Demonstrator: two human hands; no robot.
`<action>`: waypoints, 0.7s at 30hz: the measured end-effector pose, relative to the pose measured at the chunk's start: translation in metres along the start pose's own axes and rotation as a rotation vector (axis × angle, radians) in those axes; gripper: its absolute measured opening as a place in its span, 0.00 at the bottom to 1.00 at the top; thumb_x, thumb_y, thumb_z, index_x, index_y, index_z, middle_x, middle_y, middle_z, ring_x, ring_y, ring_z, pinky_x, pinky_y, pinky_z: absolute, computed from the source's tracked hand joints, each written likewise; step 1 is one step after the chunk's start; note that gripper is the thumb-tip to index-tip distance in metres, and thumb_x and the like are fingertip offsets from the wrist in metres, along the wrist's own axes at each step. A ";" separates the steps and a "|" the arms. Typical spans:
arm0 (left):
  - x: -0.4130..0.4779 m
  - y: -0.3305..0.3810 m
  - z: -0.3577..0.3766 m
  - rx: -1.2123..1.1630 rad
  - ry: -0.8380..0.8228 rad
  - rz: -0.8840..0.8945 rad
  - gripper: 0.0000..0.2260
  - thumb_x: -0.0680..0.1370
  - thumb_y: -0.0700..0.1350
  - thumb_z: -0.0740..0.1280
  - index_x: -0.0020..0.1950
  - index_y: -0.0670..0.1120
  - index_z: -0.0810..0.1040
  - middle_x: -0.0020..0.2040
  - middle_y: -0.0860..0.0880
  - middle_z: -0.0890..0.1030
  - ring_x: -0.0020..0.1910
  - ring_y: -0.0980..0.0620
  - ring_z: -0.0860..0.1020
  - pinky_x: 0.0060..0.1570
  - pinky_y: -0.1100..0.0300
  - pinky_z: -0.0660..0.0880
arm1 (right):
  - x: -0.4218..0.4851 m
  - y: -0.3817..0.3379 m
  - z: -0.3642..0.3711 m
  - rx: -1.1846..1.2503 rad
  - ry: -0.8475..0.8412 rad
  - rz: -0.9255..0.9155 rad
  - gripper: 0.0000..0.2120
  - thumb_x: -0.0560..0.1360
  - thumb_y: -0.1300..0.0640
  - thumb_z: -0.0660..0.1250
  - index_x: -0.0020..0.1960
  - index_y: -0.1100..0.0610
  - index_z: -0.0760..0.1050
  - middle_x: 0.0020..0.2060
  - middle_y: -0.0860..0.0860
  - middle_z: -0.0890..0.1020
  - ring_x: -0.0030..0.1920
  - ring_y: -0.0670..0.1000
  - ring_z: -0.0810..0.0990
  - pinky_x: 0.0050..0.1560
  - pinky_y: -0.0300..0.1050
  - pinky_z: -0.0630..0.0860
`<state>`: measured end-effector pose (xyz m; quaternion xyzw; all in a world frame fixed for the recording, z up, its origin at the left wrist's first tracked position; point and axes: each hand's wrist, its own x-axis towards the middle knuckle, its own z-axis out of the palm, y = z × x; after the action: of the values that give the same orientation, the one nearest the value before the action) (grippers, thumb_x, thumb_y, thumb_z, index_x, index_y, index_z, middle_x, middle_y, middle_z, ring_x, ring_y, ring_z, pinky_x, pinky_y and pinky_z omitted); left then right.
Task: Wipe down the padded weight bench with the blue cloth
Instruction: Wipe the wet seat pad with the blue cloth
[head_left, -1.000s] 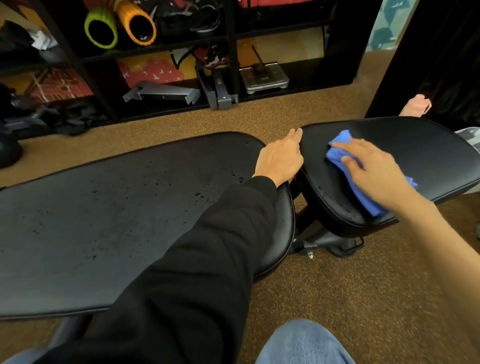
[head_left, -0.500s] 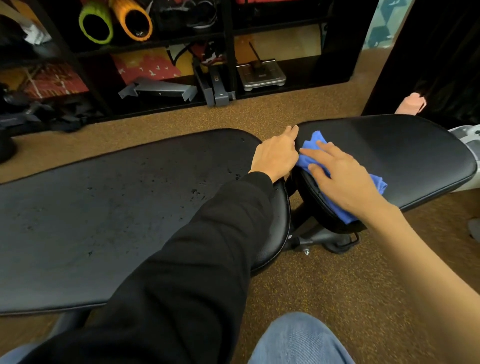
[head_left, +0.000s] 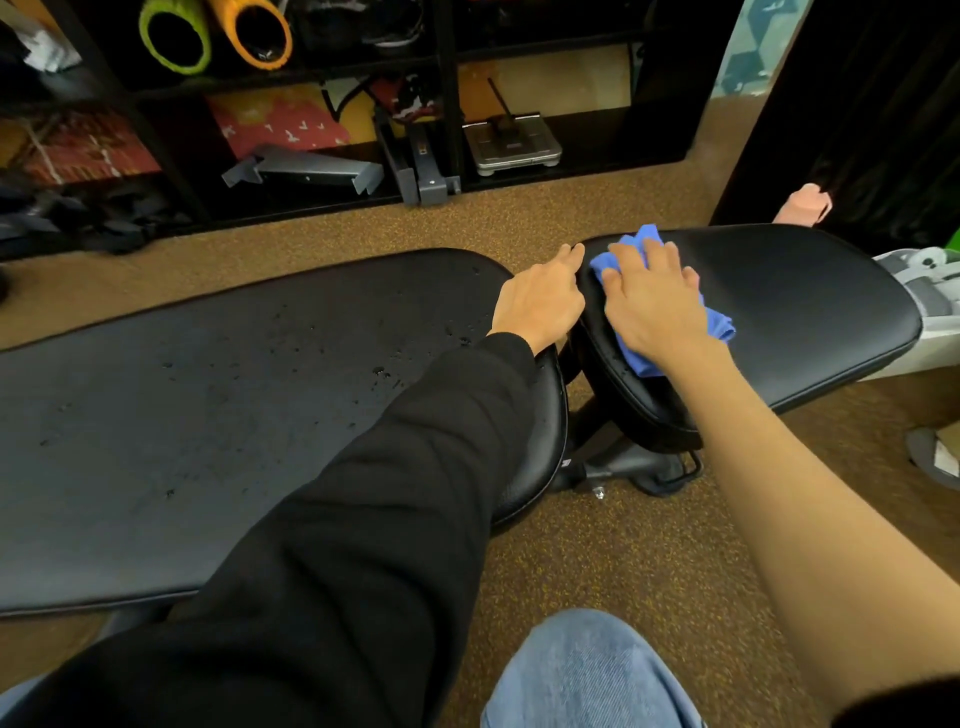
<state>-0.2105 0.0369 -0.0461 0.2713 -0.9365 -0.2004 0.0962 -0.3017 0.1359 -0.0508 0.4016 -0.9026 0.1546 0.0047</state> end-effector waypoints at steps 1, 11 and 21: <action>0.000 0.000 -0.001 -0.003 -0.002 -0.003 0.24 0.80 0.40 0.52 0.77 0.49 0.58 0.77 0.50 0.59 0.69 0.43 0.69 0.59 0.50 0.68 | -0.003 -0.003 0.000 0.007 -0.025 -0.056 0.21 0.81 0.52 0.50 0.72 0.57 0.62 0.70 0.61 0.64 0.71 0.62 0.60 0.68 0.61 0.59; -0.001 0.001 -0.001 -0.013 -0.004 0.000 0.23 0.81 0.41 0.52 0.77 0.48 0.58 0.77 0.50 0.59 0.68 0.42 0.69 0.59 0.50 0.68 | -0.037 0.031 -0.026 0.206 -0.178 -0.362 0.21 0.82 0.50 0.53 0.74 0.46 0.60 0.74 0.50 0.62 0.76 0.52 0.53 0.72 0.50 0.53; -0.001 0.002 0.000 -0.019 0.013 -0.005 0.22 0.81 0.43 0.51 0.77 0.48 0.60 0.77 0.50 0.60 0.68 0.42 0.70 0.58 0.50 0.68 | -0.004 0.033 -0.014 0.115 -0.076 -0.254 0.21 0.81 0.52 0.53 0.73 0.48 0.61 0.71 0.54 0.67 0.73 0.55 0.59 0.70 0.59 0.55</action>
<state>-0.2108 0.0385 -0.0457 0.2737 -0.9332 -0.2080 0.1042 -0.3245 0.1637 -0.0468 0.5176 -0.8338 0.1889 -0.0331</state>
